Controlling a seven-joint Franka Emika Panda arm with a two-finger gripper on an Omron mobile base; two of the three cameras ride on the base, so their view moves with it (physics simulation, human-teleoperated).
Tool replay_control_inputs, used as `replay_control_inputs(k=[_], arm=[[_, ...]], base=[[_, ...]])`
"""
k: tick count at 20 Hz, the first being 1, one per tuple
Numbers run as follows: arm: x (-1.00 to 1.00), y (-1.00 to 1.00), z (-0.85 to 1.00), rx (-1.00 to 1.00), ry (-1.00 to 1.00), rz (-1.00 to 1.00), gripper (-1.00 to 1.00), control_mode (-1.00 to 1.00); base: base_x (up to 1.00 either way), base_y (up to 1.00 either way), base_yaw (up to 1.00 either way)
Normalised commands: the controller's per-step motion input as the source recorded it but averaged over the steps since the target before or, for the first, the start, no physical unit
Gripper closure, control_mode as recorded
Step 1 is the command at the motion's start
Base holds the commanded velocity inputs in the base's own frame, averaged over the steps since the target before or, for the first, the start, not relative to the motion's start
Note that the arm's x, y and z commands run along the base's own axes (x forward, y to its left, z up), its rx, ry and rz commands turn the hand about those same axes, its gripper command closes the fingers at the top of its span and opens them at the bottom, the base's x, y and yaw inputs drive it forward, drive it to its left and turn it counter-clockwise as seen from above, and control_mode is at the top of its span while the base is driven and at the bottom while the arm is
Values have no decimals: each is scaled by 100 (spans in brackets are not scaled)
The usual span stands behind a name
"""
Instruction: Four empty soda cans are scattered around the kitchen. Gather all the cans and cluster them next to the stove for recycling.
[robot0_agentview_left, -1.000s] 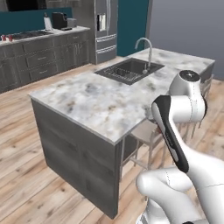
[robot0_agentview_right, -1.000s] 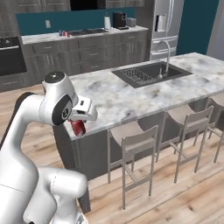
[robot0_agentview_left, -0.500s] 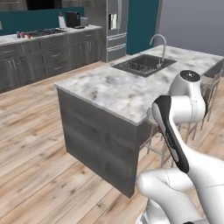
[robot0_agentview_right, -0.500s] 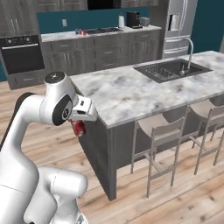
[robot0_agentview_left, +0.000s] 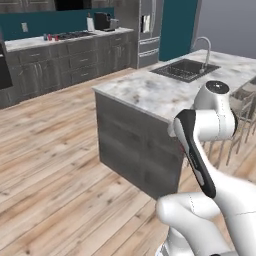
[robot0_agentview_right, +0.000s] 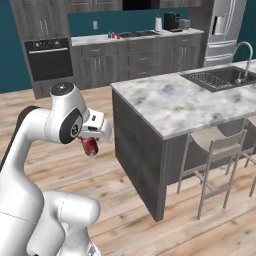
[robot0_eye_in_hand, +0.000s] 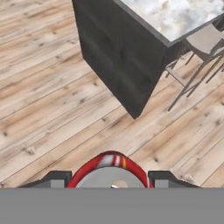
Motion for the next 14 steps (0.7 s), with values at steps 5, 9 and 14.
replay_control_inputs(k=[5, 9, 14], arm=[[0, 0, 0, 0, 0, 0, 100, 100], [0, 0, 0, 0, 0, 0, 100, 100], [0, 0, 0, 0, 0, 0, 100, 100]], base=[[9, 75, 11], [35, 73, 10], [54, 71, 10]])
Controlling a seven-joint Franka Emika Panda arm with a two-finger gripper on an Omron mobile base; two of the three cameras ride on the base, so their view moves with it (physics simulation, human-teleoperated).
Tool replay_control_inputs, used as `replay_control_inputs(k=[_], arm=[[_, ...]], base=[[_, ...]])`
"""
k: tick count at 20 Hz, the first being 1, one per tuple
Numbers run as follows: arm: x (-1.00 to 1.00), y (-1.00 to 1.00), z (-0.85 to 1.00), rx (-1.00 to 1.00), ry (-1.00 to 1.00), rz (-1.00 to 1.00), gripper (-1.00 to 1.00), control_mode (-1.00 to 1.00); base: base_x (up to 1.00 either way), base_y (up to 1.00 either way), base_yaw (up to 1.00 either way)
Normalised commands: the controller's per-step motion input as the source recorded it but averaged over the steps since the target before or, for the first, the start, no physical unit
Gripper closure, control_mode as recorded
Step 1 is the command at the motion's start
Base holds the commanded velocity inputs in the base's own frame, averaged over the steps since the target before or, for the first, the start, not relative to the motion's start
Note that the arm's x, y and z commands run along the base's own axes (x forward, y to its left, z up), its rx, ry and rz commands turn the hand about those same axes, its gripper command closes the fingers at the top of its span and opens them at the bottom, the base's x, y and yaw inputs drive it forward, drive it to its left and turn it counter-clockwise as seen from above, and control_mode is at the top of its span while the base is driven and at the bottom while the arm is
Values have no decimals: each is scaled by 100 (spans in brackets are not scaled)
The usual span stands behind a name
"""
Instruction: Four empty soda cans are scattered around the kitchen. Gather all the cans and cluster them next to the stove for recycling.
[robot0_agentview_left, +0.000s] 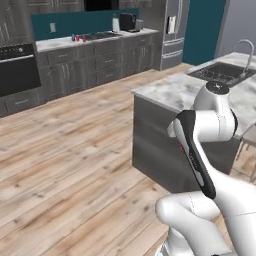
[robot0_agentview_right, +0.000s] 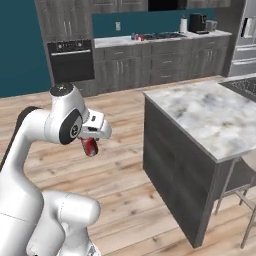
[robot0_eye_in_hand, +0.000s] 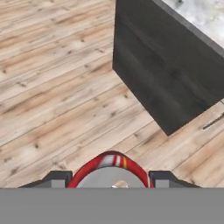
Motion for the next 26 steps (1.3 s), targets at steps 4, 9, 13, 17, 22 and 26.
replay_control_inputs(k=[4, 9, 13, 17, 22, 26], arm=[[0, 0, 0, 0, 0, 0, 100, 100], [0, 0, 0, 0, 0, 0, 100, 100], [0, 0, 0, 0, 0, 0, 100, 100], [0, 0, 0, 0, 0, 0, 100, 100], [0, 0, 0, 0, 0, 0, 100, 100], [0, 0, 0, 0, 0, 0, 100, 100]], base=[[67, 67, 8], [74, 61, 7], [74, 61, 6], [74, 56, 5], [85, 39, 2], [95, 18, 0]])
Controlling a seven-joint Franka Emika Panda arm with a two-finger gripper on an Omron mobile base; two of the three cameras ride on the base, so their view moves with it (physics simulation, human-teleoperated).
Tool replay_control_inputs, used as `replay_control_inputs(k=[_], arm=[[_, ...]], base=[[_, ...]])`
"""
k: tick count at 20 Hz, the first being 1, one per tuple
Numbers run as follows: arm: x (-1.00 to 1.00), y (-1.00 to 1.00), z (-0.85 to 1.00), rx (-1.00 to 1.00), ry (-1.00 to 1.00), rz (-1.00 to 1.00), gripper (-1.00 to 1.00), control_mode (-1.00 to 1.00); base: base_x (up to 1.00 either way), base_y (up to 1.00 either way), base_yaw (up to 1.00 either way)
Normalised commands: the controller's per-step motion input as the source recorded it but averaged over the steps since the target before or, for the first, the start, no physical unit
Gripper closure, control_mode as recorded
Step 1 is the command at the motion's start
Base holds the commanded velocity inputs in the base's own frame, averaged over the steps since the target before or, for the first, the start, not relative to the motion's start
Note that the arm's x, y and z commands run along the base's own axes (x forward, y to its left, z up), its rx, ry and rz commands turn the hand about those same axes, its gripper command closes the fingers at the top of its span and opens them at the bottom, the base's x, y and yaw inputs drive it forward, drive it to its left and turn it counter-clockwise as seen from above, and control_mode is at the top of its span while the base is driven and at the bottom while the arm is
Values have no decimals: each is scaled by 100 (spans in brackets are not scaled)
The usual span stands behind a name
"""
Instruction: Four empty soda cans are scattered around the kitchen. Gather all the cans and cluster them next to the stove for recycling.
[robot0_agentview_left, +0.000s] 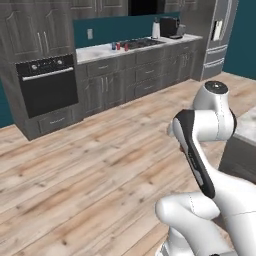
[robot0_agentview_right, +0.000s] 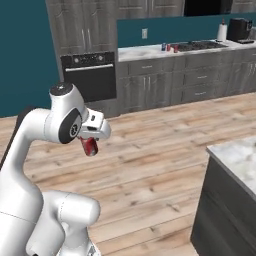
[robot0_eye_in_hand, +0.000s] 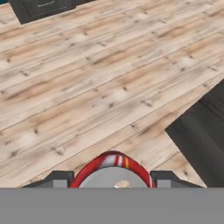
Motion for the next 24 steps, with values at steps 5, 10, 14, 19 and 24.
replay_control_inputs(k=[5, 10, 14, 19, 24], arm=[[0, 0, 0, 0, 0, 0, 100, 100], [0, 0, 0, 0, 0, 0, 100, 100], [0, 0, 0, 0, 0, 0, 100, 100], [0, 0, 0, 0, 0, 0, 100, 100], [0, 0, 0, 0, 0, 0, 100, 100]], base=[[100, 2, 0], [100, -6, 0], [100, -15, 0], [100, -18, 0], [100, -20, -1]])
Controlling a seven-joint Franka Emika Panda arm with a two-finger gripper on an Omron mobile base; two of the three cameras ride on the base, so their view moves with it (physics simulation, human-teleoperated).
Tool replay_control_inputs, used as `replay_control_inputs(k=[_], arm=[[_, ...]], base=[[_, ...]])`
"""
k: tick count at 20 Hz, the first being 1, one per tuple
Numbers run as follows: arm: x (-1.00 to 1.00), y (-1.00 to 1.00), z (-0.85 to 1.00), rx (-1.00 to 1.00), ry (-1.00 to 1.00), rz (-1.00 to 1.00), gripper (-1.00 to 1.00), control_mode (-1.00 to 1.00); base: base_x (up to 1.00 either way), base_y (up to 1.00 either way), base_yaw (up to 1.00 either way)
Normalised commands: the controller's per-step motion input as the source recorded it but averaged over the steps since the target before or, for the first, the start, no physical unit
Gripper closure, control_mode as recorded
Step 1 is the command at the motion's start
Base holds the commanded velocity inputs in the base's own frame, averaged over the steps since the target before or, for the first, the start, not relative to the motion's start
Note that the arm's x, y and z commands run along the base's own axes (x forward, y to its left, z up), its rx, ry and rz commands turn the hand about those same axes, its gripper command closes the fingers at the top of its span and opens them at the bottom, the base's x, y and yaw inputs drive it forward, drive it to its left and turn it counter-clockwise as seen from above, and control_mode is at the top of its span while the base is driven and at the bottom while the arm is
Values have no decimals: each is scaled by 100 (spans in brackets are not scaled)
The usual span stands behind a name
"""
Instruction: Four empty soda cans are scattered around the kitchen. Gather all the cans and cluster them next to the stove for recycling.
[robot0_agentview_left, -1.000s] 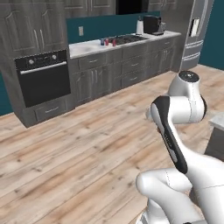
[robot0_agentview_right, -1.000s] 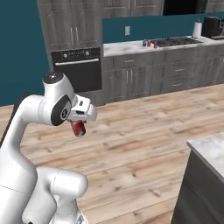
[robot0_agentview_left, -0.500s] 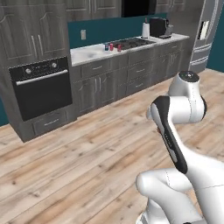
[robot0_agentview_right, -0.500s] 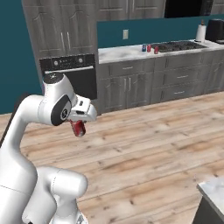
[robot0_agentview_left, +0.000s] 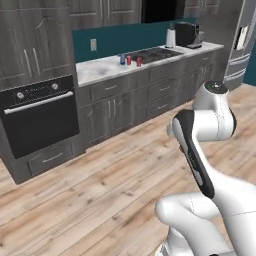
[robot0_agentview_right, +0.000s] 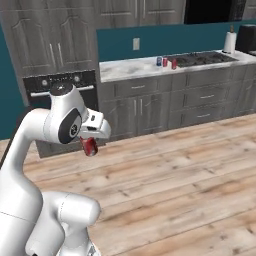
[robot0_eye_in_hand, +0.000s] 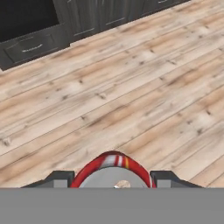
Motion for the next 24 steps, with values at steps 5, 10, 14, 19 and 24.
replay_control_inputs(k=[5, 10, 14, 19, 24], arm=[[0, 0, 0, 0, 0, 0, 100, 100], [0, 0, 0, 0, 0, 0, 100, 100], [0, 0, 0, 0, 0, 0, 100, 100], [0, 0, 0, 0, 0, 0, 100, 100], [0, 0, 0, 0, 0, 0, 100, 100]], base=[[100, -20, -1], [100, -23, 0], [100, -28, 0], [99, -30, 0], [87, -31, 8]])
